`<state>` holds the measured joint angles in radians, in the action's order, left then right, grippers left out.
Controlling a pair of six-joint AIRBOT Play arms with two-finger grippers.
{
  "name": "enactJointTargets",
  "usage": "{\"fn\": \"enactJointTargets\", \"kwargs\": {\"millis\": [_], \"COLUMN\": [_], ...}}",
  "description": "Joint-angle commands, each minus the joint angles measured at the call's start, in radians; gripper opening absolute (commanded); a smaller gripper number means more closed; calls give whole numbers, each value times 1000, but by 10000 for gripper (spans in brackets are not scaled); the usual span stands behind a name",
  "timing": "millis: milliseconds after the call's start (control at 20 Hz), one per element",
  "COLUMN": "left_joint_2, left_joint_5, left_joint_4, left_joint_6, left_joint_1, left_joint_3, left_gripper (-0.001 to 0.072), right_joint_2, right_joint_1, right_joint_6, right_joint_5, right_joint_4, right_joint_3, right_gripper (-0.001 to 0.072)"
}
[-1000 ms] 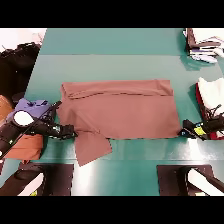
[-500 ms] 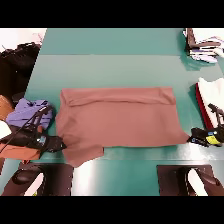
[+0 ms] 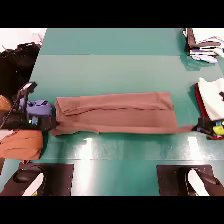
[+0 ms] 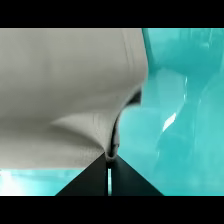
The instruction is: Fold the shirts.
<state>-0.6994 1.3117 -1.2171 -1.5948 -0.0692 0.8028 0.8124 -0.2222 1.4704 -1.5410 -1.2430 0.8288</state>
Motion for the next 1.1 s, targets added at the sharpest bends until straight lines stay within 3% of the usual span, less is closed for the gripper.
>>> {"fn": "enactJointTargets", "kwargs": {"millis": [0, 250, 500, 550, 600, 650, 850, 900, 950, 1000, 1050], "left_joint_2": [-213, -508, -614, -615, -615, -614, -612, -612, -612, -612, -612], "left_joint_5": [-193, -312, -386, -394, -397, -392, -266, -243, -232, -231, -239], "left_joint_4": [-39, -42, -42, -42, -42, -42, -35, -18, -2, 18, 42], "left_joint_6": [51, 84, 84, 84, 84, 83, 84, 85, 85, 87, 87], "left_joint_1": [0, 3, 3, 3, 3, 3, 3, 3, 3, 3, 3], "left_joint_3": [61, 203, 284, 290, 298, 311, 389, 396, 396, 395, 395], "left_gripper": [27, 28, 29, 86, 374, 621, 603, 385, 112, 37, 37], "right_joint_2": [204, 526, 730, 755, 774, 789, 769, 753, 737, 730, 731], "right_joint_1": [89, 232, 266, 258, 244, 224, 112, 77, 39, 6, -29], "right_joint_6": [-13, -13, -13, -20, -48, -59, -142, -167, -186, -194, -198], "right_joint_5": [127, 199, 193, 194, 195, 196, 148, 142, 139, 140, 144], "right_joint_4": [20, 21, 42, 84, 138, 205, 282, 283, 283, 282, 283], "right_joint_3": [153, 395, 586, 609, 626, 638, 577, 536, 487, 446, 404], "right_gripper": [10, 13, 14, 16, 102, 262, 316, 316, 370, 503, 584]}}
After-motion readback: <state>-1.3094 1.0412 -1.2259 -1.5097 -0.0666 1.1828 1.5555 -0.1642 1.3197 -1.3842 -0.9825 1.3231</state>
